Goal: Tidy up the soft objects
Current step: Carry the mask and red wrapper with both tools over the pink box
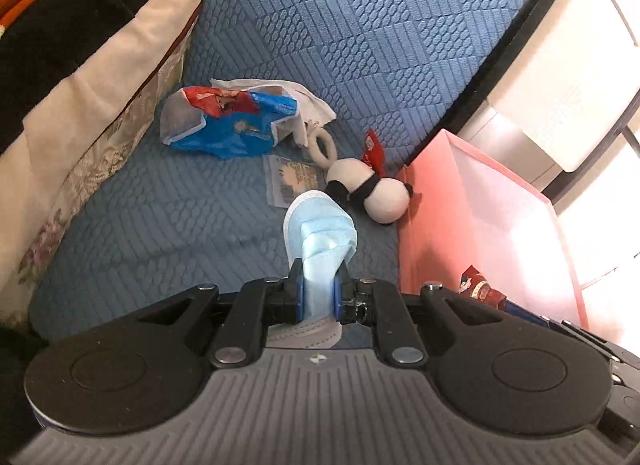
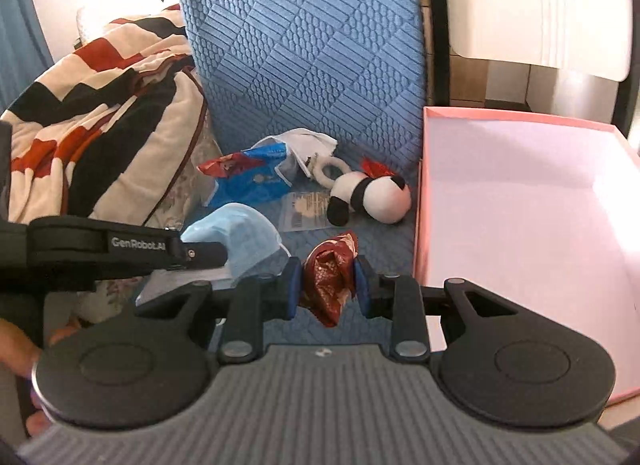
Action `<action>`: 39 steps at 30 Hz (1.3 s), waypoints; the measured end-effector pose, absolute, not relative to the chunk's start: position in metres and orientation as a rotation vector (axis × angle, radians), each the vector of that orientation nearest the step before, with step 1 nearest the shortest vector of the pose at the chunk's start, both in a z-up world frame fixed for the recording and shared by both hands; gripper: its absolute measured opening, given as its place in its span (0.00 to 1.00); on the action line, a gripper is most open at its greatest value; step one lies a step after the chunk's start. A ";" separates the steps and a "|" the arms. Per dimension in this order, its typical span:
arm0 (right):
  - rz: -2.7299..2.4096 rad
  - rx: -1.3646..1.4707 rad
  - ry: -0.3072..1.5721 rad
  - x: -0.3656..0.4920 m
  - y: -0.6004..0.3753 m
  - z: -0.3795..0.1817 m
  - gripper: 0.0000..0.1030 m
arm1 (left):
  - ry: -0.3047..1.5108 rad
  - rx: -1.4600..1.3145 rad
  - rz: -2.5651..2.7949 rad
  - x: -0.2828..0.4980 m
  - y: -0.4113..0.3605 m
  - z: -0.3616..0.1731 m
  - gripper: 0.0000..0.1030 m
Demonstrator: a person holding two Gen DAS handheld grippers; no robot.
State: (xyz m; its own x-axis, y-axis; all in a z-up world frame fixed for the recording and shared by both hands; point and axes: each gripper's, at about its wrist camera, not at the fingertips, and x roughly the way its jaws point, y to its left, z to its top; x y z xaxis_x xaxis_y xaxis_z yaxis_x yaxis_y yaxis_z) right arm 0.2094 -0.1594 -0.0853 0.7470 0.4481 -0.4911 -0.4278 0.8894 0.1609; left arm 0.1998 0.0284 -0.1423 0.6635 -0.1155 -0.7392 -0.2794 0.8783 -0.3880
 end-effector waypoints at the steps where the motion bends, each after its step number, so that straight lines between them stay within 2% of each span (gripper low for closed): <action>1: 0.476 0.044 0.548 0.208 -0.163 -0.084 0.31 | 0.848 -0.515 0.096 0.198 0.026 -0.139 0.16; 26: 0.413 0.066 0.451 0.215 -0.239 0.020 0.31 | 0.691 -0.482 -0.025 0.217 -0.063 -0.022 0.16; 32: 0.390 0.072 0.436 0.221 -0.261 0.028 0.31 | 0.671 -0.471 -0.061 0.230 -0.088 -0.010 0.16; 39: 0.344 0.077 0.483 0.238 -0.294 0.009 0.31 | 0.703 -0.454 -0.089 0.252 -0.116 -0.024 0.16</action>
State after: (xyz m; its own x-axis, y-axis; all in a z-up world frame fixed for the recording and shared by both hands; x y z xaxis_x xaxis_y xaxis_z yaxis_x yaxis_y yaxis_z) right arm 0.2381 -0.2936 0.0090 0.8290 0.3422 -0.4423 -0.3061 0.9396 0.1532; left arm 0.2523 -0.1164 -0.0243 0.7635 -0.2292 -0.6038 -0.0715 0.8992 -0.4317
